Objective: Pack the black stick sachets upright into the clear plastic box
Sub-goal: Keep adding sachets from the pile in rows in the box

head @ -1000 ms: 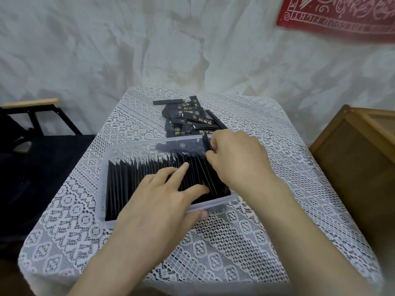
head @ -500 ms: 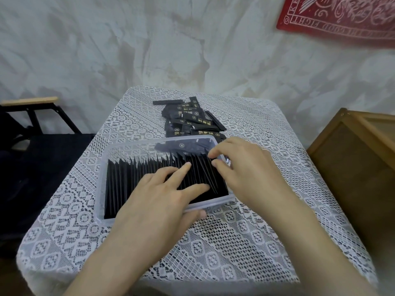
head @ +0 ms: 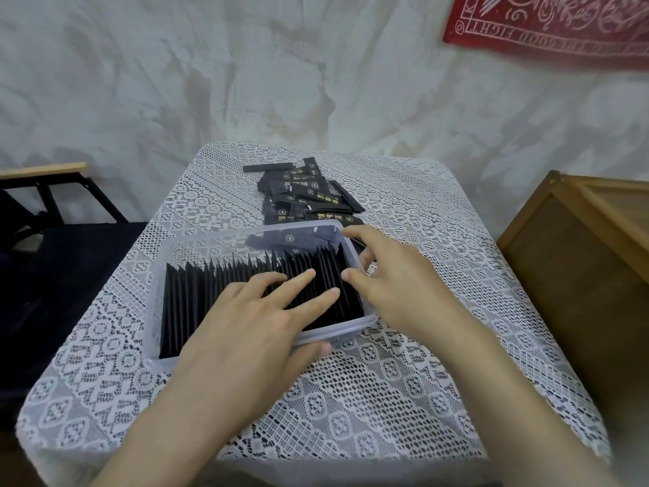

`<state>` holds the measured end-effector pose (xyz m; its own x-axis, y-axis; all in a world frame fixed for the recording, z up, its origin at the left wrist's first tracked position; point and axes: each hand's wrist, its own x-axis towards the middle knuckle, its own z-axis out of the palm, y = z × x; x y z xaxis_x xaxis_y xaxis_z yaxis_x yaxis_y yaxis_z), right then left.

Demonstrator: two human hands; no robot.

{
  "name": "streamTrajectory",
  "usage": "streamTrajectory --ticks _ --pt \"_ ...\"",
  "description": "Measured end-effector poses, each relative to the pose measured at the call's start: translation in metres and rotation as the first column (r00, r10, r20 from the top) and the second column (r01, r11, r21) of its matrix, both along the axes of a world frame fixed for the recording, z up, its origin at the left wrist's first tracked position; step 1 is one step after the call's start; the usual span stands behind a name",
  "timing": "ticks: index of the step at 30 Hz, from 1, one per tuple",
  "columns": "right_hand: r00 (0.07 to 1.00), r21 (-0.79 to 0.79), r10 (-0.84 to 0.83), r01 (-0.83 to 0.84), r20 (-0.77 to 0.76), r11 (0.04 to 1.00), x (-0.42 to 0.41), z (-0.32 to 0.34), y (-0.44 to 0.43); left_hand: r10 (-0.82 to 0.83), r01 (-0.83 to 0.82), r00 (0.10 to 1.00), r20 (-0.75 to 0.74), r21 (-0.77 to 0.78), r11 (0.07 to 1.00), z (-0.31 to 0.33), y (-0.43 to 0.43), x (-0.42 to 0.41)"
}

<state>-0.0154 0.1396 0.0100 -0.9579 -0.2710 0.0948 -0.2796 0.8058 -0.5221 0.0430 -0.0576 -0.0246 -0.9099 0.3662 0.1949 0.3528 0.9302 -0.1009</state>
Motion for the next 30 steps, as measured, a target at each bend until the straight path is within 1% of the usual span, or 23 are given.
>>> streamTrajectory --ticks 6,9,12,15,18,21,23,25,28,30 --pt "0.999 -0.059 0.005 -0.003 0.037 0.998 0.000 -0.003 0.004 -0.020 0.021 0.999 -0.028 0.021 1.000 0.000 -0.003 0.000" --pt "0.995 -0.094 -0.020 0.030 0.102 0.995 -0.002 -0.005 0.004 0.002 0.000 0.999 -0.051 0.028 1.000 -0.001 -0.002 0.002" --pt "0.981 -0.122 -0.038 0.063 0.191 0.991 -0.004 -0.008 0.001 0.029 -0.027 0.999 -0.038 0.044 0.999 0.000 -0.001 0.003" --pt "0.971 -0.159 -0.031 0.071 0.238 0.985 -0.009 -0.012 0.002 0.000 0.002 1.000 -0.029 0.049 0.999 0.002 -0.001 0.003" --pt "0.969 -0.154 -0.010 0.049 0.246 0.987 -0.010 -0.013 0.005 -0.062 0.062 0.998 -0.011 0.069 0.996 0.003 0.000 0.004" --pt "0.968 -0.178 0.010 0.036 0.250 0.983 -0.010 -0.015 0.008 -0.067 0.064 0.997 0.033 0.080 0.995 0.008 0.000 0.004" --pt "0.968 -0.187 0.012 0.036 0.251 0.982 -0.011 -0.015 0.008 -0.079 0.069 0.994 0.069 0.135 0.988 0.010 0.000 0.005" --pt "0.963 -0.212 0.009 0.050 0.270 0.976 -0.012 -0.014 0.006 -0.087 0.066 0.990 0.109 0.182 0.981 0.010 0.002 0.002" --pt "0.952 -0.252 0.023 0.057 0.305 0.966 -0.011 -0.012 0.006 -0.120 0.100 0.986 0.116 0.166 0.981 0.015 0.010 0.001" --pt "0.934 -0.324 0.062 0.059 0.351 0.944 -0.011 -0.011 0.009 -0.117 0.092 0.982 0.150 0.169 0.981 0.015 0.013 -0.001"
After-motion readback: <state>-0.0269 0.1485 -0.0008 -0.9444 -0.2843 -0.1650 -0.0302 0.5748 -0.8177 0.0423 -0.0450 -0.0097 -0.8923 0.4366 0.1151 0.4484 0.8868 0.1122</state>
